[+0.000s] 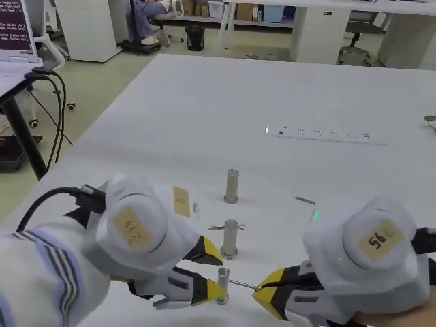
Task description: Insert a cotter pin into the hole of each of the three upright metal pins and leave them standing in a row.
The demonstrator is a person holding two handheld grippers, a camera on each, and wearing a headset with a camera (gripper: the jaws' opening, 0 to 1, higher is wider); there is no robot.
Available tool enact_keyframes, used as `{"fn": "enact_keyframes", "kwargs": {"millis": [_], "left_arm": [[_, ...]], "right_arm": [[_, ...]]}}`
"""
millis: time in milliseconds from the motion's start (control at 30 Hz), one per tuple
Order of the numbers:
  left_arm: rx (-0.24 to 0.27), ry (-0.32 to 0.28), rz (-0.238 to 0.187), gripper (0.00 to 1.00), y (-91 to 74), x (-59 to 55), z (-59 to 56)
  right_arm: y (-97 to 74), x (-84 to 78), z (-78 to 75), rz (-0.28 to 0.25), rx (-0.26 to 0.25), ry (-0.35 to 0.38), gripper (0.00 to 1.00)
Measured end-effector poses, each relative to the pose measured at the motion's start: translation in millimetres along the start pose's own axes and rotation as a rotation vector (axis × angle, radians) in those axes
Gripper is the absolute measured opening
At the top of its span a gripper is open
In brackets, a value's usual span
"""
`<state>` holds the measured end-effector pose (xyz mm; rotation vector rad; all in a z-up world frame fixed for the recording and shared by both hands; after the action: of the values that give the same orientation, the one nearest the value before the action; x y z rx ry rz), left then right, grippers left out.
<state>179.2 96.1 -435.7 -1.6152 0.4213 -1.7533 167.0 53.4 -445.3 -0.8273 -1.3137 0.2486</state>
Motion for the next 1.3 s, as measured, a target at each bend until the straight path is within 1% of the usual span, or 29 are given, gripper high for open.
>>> {"fn": "enact_keyframes", "kwargs": {"millis": [233, 367, 567, 800, 933, 1000, 1067, 1133, 1167, 1200, 1300], "left_arm": [[0.005, -0.005, -0.002, 0.12, 0.9, 0.3, 1.8], [-0.006, -0.006, -0.001, 0.13, 1.7, 0.5, -0.4], [-0.019, 0.002, 0.003, 0.13, 1.1, 0.5, -3.0], [-0.017, -0.002, 0.002, 0.11, -0.6, 1.0, -1.7], [-0.013, -0.002, 0.002, 0.10, -1.4, 1.0, -0.5], [-0.009, 0.000, 0.000, 0.07, -1.9, 1.7, 1.0], [-0.001, 0.010, -0.008, 0.06, -2.4, 3.4, 3.2], [-0.010, 0.004, -0.014, 0.06, -2.7, 4.5, 2.0], [-0.014, 0.006, -0.014, 0.06, -2.7, 4.5, 1.6], [-0.018, 0.011, -0.011, 0.06, -2.7, 4.3, 1.4], [-0.024, 0.012, -0.013, 0.06, -3.5, 3.8, 0.9]], "right_arm": [[1.6, 2.3, -2.7, -0.002, -0.010, -0.002, 0.00], [3.6, 3.6, -2.4, -0.008, -0.010, 0.009, 0.00], [3.7, 4.6, -7.2, -0.015, -0.028, 0.018, 0.00], [2.6, 6.9, -11.1, -0.019, -0.032, 0.008, 0.00], [3.7, 8.3, -9.9, -0.019, -0.011, -0.017, 0.00], [3.7, 8.7, -10.4, -0.012, -0.002, -0.050, 0.00], [4.1, 10.0, -9.9, -0.013, 0.015, -0.078, 0.00], [4.1, 10.7, -9.5, -0.007, 0.033, -0.104, 0.00], [4.2, 10.5, -10.0, 0.002, 0.047, -0.131, 0.00], [4.8, 11.5, -9.7, -0.001, 0.058, -0.147, 0.00], [5.9, 13.7, -9.2, -0.001, 0.095, -0.171, 0.00]]}}
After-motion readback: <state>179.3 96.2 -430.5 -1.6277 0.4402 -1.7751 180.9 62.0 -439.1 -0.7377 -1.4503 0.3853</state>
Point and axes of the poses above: the centre of the closed fingertips' face, and the gripper's own axes: y roughly forward along the fingers, z roughly to its left, x roughly out of its top, the point moved 1 cm from there along -y, roughly backward along the fingers, and after that the axes turned 5 degrees about -z, right-handed, at the moved point
